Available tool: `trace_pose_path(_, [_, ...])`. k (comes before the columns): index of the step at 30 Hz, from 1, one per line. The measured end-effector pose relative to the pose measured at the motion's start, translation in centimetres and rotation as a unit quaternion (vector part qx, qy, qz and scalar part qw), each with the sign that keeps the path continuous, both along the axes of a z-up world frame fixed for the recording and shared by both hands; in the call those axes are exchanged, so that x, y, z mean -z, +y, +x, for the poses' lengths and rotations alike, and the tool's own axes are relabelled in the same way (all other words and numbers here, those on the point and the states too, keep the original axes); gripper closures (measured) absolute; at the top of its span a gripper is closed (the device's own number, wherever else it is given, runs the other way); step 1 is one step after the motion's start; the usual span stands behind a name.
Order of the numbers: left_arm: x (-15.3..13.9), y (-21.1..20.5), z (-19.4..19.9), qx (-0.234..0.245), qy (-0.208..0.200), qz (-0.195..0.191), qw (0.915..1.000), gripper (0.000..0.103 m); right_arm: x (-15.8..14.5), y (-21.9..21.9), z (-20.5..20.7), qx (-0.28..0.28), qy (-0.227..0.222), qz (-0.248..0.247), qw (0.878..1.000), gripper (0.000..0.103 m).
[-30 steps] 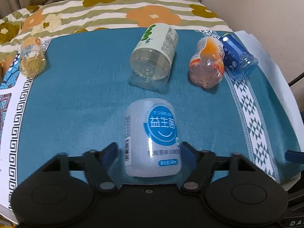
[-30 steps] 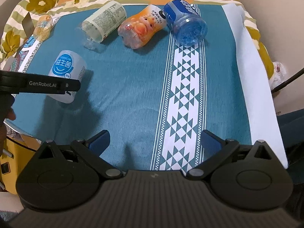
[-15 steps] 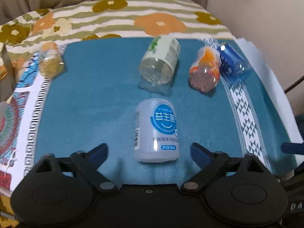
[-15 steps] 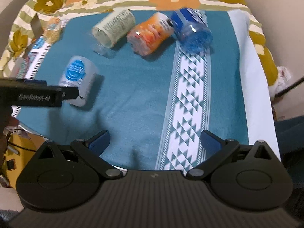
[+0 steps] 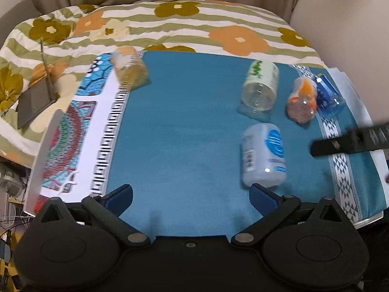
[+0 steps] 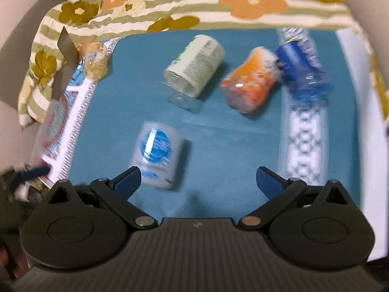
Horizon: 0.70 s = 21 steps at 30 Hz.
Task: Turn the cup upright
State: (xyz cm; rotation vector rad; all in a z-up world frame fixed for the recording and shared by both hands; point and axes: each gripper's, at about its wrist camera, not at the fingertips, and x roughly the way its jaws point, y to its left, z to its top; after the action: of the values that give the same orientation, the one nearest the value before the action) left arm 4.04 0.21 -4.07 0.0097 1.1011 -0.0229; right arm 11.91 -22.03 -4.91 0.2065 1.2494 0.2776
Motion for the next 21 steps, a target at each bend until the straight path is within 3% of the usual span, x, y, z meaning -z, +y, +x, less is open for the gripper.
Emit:
trace_pose_path(5, [-0.1, 3.1, 0.2, -0.011, -0.002, -0.006, 0.9999, 0.0, 2.6, 1.2, 3.8, 0.055, 0.068, 0.064, 0.994, 0.0])
trace_pose_path(8, [0.6, 4.6, 0.6, -0.016, 0.009, -0.015, 0.9997, 0.0, 4.3, 1.9, 5.3, 0.079, 0.097, 0.078, 0.989, 0.0])
trace_pose_path(10, [1.1, 5.4, 0.7, -0.016, 0.017, -0.021, 0.9995, 0.0, 4.8, 2.3, 5.9, 0.085, 0.107, 0.077, 0.988, 0.009])
trace_pose_path(15, [1.9, 6.8, 1.2, -0.019, 0.031, -0.034, 0.9988, 0.0, 5.9, 3.3, 6.3, 0.087, 0.116, 0.064, 0.987, 0.012])
trace_pose_path(19, [2.3, 7.5, 1.7, -0.016, 0.035, -0.037, 0.9986, 0.0, 6.5, 3.6, 6.3, 0.09, 0.123, 0.065, 0.986, 0.028])
trace_pose_path(21, [2.3, 7.6, 1.9, -0.015, 0.036, -0.039, 0.9985, 0.0, 6.6, 3.5, 6.3, 0.093, 0.121, 0.066, 0.986, 0.029])
